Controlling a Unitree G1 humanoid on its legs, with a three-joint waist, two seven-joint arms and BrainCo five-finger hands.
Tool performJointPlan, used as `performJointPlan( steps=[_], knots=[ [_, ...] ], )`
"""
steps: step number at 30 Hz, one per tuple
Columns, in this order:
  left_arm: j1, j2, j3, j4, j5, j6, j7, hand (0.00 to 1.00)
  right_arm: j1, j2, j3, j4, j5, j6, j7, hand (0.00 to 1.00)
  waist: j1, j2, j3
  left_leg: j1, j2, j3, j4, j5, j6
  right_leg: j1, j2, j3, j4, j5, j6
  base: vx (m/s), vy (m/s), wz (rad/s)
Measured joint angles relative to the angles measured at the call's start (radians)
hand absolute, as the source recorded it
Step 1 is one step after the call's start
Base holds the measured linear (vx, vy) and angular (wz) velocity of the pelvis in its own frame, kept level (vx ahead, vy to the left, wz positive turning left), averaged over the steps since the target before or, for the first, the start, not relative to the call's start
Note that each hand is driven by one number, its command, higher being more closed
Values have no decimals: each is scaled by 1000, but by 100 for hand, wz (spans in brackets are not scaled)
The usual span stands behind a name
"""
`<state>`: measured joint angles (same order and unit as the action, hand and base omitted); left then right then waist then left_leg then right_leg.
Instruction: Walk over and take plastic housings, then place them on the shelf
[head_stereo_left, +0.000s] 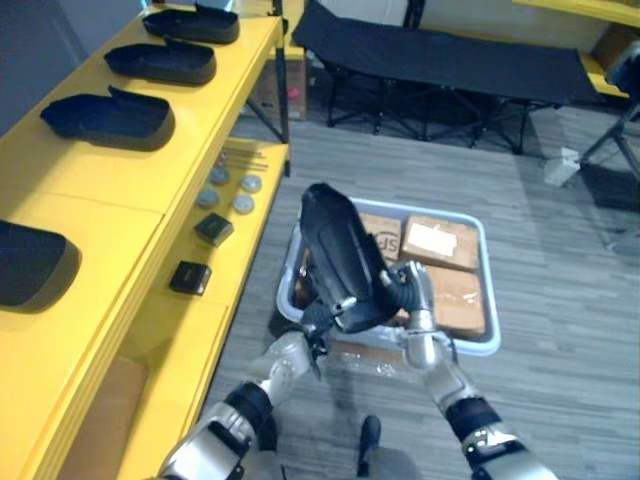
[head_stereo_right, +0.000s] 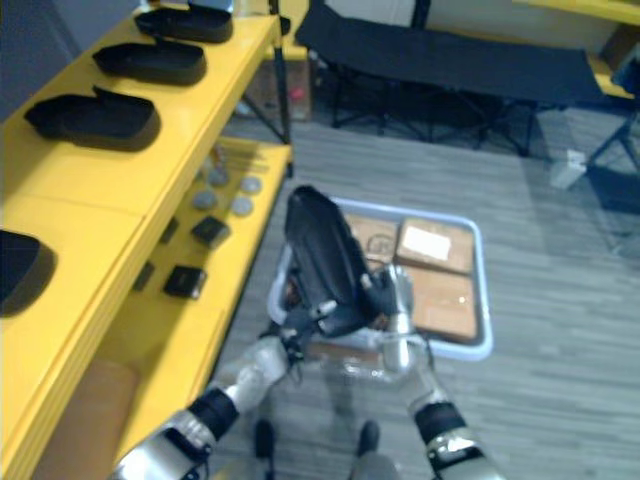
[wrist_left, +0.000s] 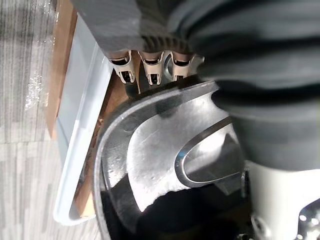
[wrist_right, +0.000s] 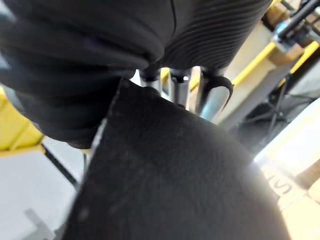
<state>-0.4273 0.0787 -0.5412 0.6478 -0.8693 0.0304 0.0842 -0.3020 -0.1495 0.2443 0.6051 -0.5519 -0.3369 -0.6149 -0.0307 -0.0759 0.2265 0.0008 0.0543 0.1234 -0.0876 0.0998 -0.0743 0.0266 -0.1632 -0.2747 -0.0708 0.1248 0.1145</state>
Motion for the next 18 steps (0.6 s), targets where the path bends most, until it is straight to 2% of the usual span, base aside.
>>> performJointPlan(
  steps=[3, 7, 12, 15, 18],
  knots=[
    [0, 0, -12, 6, -15, -22, 31, 100, 9, 9, 12, 0, 12, -4, -10, 100, 10, 0, 0, -1, 1, 3, 0, 0, 0, 0, 2, 0, -6, -1, 0, 0, 0, 0],
    [17, 0, -14, 10, -24, -79, 55, 100, 15, 27, 40, -3, 31, -12, -24, 100, 14, -2, 1, -1, 3, 2, 0, -1, -1, 0, 3, 0, -6, -2, 0, 0, 0, 0],
    [38, 0, -5, 14, -55, -95, 80, 100, 15, 49, 71, -7, 39, -11, -40, 100, 17, -10, 5, -2, 2, 1, 0, -2, -1, 0, 3, 0, -6, -1, 0, 0, 0, 0],
    [39, 0, -5, 21, -77, -99, 79, 100, 15, 55, 74, -7, 39, -11, -40, 100, 18, -17, 9, -2, 2, 1, 0, -2, 0, 1, 3, -1, -6, -1, 0, 0, 0, 0],
    [40, 0, -11, 29, -96, -122, 67, 100, 15, 56, 82, -11, 40, -11, -41, 100, 17, -21, 11, -2, 2, 2, 0, -2, 0, 1, 3, -1, -6, -1, 0, 0, 0, 0]
  ],
)
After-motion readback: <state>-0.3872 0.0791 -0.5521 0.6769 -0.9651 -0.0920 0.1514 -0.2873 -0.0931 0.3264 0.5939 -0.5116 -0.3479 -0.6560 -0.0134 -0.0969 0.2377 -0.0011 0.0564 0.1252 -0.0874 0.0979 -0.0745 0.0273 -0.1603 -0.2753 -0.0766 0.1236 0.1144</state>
